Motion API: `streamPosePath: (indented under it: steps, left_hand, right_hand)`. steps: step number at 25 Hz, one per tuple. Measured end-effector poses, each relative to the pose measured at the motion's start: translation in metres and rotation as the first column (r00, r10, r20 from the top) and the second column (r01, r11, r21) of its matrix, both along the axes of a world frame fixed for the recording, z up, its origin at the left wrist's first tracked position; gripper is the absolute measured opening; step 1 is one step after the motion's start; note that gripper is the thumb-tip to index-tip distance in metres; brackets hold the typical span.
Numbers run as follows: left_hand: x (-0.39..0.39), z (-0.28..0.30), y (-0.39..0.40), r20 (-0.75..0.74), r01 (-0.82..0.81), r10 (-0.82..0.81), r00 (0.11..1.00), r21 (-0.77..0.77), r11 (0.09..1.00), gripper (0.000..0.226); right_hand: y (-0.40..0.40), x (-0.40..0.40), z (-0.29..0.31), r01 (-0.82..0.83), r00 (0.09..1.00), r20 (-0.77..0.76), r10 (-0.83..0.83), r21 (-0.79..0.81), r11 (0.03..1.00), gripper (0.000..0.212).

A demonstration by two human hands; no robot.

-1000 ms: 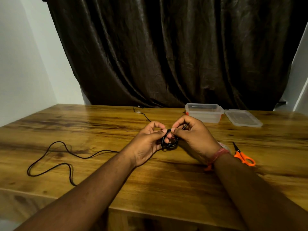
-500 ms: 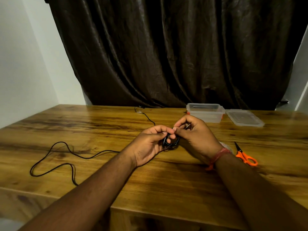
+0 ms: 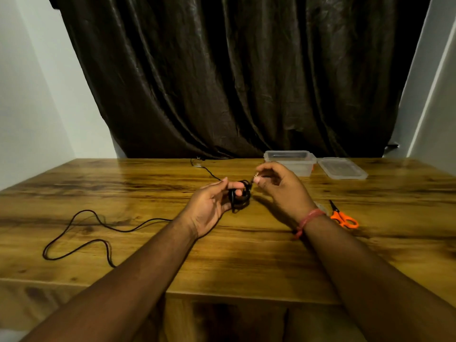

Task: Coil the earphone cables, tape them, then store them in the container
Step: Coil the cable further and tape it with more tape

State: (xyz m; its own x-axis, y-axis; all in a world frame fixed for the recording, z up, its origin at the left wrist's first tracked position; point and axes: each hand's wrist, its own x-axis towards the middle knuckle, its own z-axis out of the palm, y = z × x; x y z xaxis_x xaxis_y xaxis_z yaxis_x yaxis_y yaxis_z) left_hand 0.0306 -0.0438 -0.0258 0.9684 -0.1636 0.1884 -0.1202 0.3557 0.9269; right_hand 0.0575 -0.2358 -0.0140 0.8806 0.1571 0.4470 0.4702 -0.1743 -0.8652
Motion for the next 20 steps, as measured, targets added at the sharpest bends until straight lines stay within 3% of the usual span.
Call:
streamPosePath:
  steps: [3, 5, 6, 8, 9, 11, 13, 15, 18, 20]
  left_hand:
    - [0.000, -0.001, 0.003, 0.053, -0.154, 0.149, 0.987, 0.106, 0.982, 0.038]
    - [-0.001, -0.002, 0.003, 0.055, -0.197, 0.191, 0.980, 0.129, 0.972, 0.037]
    - [-0.003, -0.001, 0.002, 0.051, -0.204, 0.199, 0.979, 0.143, 0.969, 0.036]
    - [-0.006, -0.001, -0.001, 0.025, -0.203, 0.201, 0.979, 0.152, 0.967, 0.034]
    - [-0.005, 0.000, -0.002, 0.009, -0.207, 0.208, 0.978, 0.143, 0.968, 0.033]
    - [-0.002, 0.000, -0.004, -0.004, -0.226, 0.228, 0.974, 0.127, 0.966, 0.032]
    - [-0.003, -0.001, -0.008, 0.008, -0.240, 0.241, 0.970, 0.144, 0.960, 0.030]
    - [-0.008, -0.002, -0.011, 0.075, -0.286, 0.276, 0.958, 0.273, 0.918, 0.027]
    - [-0.013, -0.003, -0.010, 0.331, -0.435, 0.292, 0.897, 0.552, 0.711, 0.036]
    - [-0.008, -0.003, -0.007, 0.479, -0.534, 0.256, 0.840, 0.643, 0.549, 0.047]
  right_hand:
    - [-0.026, -0.012, 0.010, 0.321, 0.936, 0.178, -0.304, -0.074, 0.944, 0.015]
    - [-0.046, -0.024, 0.015, 0.396, 0.913, 0.211, -0.350, -0.247, 0.884, 0.011]
    - [-0.056, -0.033, 0.017, 0.388, 0.921, 0.210, -0.328, -0.410, 0.825, 0.012]
    - [-0.075, -0.054, 0.011, 0.334, 0.941, 0.225, -0.254, -0.743, 0.580, 0.022]
    - [-0.082, -0.063, 0.007, 0.317, 0.946, 0.241, -0.217, -0.831, 0.458, 0.028]
    - [-0.089, -0.069, -0.001, 0.307, 0.949, 0.253, -0.190, -0.879, 0.365, 0.028]
    - [-0.087, -0.067, -0.004, 0.309, 0.949, 0.260, -0.178, -0.873, 0.376, 0.020]
    - [-0.075, -0.060, 0.000, 0.293, 0.956, 0.257, -0.141, -0.852, 0.434, 0.014]
    - [-0.048, -0.043, 0.016, 0.164, 0.985, 0.157, -0.070, -0.732, 0.661, 0.007]
    - [-0.027, -0.028, 0.020, 0.074, 0.990, 0.138, 0.030, -0.689, 0.721, 0.009]
